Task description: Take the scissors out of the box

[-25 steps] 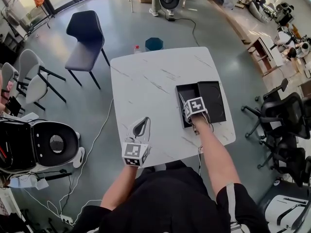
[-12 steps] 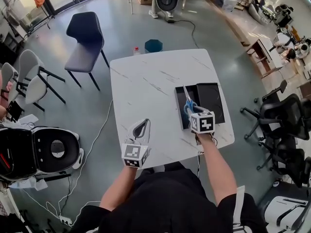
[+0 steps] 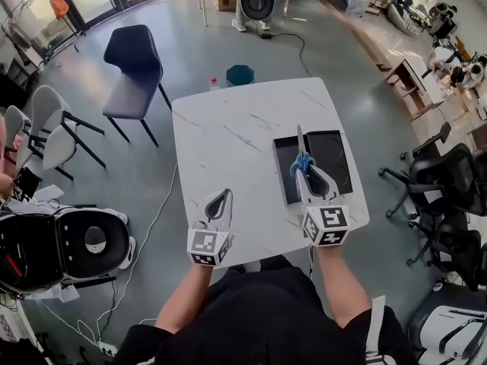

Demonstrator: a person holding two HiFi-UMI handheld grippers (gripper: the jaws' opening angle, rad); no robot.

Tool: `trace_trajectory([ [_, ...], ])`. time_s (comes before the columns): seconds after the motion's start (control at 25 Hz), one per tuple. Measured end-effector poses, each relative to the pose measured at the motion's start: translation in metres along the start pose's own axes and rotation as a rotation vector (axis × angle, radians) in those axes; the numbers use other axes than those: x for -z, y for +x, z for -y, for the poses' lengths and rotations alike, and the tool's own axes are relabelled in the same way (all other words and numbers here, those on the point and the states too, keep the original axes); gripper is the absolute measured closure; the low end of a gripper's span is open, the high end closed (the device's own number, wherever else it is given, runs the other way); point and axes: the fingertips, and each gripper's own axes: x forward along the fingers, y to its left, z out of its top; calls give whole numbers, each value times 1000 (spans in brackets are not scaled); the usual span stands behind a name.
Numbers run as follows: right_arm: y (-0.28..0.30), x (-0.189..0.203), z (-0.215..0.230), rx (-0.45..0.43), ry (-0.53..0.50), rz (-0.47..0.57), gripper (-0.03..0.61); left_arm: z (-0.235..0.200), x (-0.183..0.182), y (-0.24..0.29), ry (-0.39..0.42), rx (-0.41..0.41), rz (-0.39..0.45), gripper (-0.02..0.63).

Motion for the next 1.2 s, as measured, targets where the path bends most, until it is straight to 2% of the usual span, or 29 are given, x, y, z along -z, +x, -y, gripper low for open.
trace_trajectory([
  [0.28,-39,-39,-15,-2,-55,245,494,-5,-4,-8,7,-13,-10,604],
  [0.56,-68,-60,-28,40,-67,370,494,-10,-31,-22,32,-16,40,604],
  [0.72,-72,-65,-35,47,-54,410,494,-9,-37,-24,53,-13,48,604],
  [1.2,-76,-74,-51,46,-91,428,494,-17,-48,-45,81,-39,80,604],
])
